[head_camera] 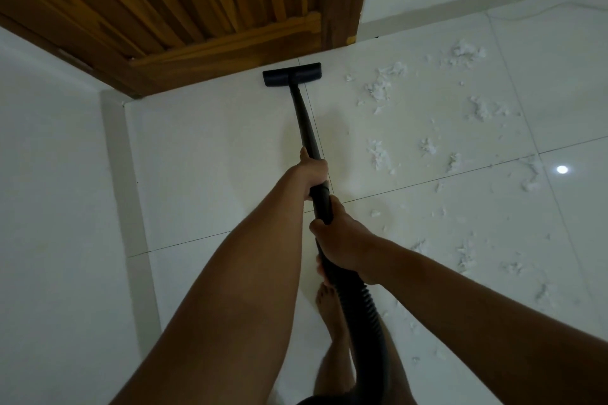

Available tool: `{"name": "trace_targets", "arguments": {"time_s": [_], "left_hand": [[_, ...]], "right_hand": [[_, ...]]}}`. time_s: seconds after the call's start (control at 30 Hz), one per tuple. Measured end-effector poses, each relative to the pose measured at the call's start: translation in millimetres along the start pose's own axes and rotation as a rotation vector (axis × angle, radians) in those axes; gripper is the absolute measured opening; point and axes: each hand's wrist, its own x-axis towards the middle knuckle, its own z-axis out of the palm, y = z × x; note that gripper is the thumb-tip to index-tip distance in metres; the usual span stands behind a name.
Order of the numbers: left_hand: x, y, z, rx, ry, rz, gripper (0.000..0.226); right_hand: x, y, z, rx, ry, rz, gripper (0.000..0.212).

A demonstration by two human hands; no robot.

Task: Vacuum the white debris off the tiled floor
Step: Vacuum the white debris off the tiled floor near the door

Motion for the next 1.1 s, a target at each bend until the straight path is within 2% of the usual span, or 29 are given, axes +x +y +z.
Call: {"name": "trace_targets", "arguments": {"time_s": [0.43, 0.73, 0.9, 1.1], "left_hand": [[22, -2, 3, -0.003, 0.015, 0.019, 0.079], [-4, -60, 32, -0.021, 0.007, 0.03, 0.081], [-12, -96, 51, -0.021, 0.011, 0.027, 0.08], [-27, -136, 81, -0.043, 0.026, 0.028, 0.076]], "right_hand": [[20, 8, -3, -0.003, 0.011, -0.013, 0.057], [-2, 71, 10, -0.039, 0.009, -0.019, 0.062], [-16, 107, 16, -0.142, 0.046, -0.061, 0.061], [-30, 157, 19, -0.115, 0.018, -0.039, 0.063]]}}
